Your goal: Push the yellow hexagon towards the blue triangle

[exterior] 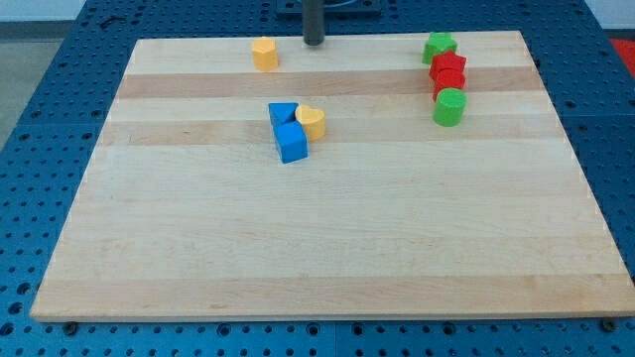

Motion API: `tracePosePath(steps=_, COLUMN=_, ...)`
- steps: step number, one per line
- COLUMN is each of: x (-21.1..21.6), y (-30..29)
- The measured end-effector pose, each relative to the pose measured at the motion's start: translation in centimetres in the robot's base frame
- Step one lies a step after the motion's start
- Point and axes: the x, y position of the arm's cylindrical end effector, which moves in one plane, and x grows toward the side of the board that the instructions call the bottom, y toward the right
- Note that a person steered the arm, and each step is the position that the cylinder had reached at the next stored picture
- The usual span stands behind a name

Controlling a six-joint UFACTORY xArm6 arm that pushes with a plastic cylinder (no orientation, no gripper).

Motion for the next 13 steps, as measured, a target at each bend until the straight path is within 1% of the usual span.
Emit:
tracePosePath(steps=2, x=1.2, y=-7.1)
tracePosePath(steps=3, x=3.6, y=-7.4)
tracePosePath(steps=5, x=7.1, y=-5.1)
tracePosePath(steps=6, x=7.1, y=-4.7)
tracePosePath(steps=7, x=4.2, y=-4.0)
tracePosePath(steps=8, x=4.5, y=-2.4)
tracePosePath(steps=12, x=7.3, y=-1.3)
tracePosePath(steps=13, x=7.3, y=0.1)
